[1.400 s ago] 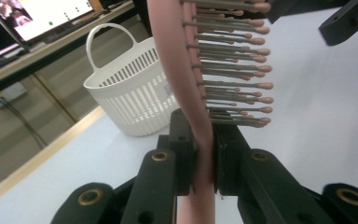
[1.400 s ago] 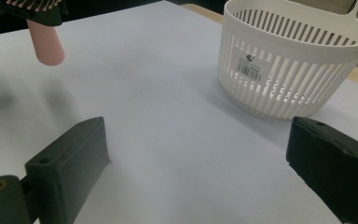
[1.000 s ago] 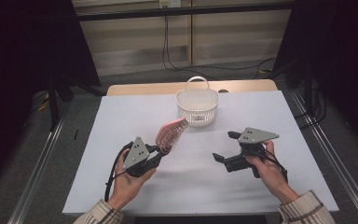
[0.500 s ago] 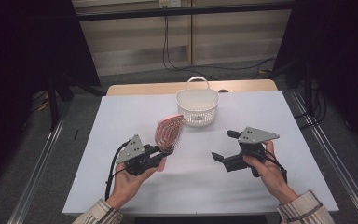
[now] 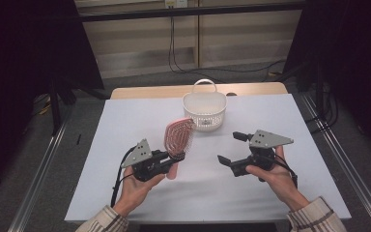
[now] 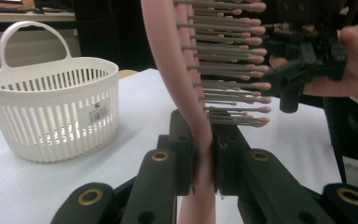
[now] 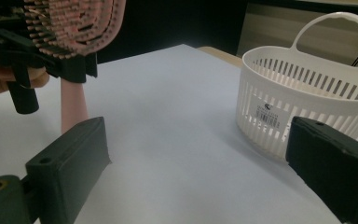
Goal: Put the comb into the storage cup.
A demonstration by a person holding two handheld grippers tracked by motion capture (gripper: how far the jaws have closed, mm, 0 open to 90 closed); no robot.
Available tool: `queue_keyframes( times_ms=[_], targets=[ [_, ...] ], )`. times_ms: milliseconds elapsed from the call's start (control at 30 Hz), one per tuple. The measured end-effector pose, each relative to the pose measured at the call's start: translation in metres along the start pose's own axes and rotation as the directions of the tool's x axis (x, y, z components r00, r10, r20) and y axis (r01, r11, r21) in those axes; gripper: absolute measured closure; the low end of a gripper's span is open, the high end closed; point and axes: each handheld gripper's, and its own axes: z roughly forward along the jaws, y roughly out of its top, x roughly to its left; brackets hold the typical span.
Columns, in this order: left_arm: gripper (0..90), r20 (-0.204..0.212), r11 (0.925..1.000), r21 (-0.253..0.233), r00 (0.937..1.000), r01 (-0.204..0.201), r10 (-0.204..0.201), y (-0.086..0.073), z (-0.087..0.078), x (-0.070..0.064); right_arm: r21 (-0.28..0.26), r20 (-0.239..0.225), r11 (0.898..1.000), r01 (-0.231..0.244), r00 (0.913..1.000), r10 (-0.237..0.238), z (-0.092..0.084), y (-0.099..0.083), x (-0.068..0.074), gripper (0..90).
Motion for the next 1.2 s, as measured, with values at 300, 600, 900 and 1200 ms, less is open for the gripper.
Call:
queue_keyframes(
  times_ms=[300, 600, 900, 1200],
  targets=[
    [80.7, 0.008, 0.9998, -0.001, 0.9998, 0.018, -0.018, -0.003, 0.005, 0.001, -0.092, -0.064, 0.996, 0.013, 0.9977, -0.019, 0.000, 0.009, 0.009, 4.3],
    [80.6, 0.003, 1.0000, 0.005, 1.0000, 0.007, -0.007, 0.002, 0.016, 0.005, -0.132, -0.106, 0.991, -0.013, 0.9944, -0.001, 0.011, 0.018, 0.012, 3.9],
    [80.6, 0.034, 0.9997, -0.021, 0.9993, 0.014, -0.014, 0.001, 0.031, 0.008, -0.153, -0.150, 0.988, -0.030, 0.9886, 0.006, 0.023, 0.030, 0.011, 3.3],
    [80.6, 0.093, 0.9995, 0.002, 0.9952, 0.030, -0.030, -0.006, 0.039, 0.006, -0.175, -0.185, 0.984, -0.033, 0.9828, 0.000, 0.036, 0.042, 0.014, 3.8]
  ],
)
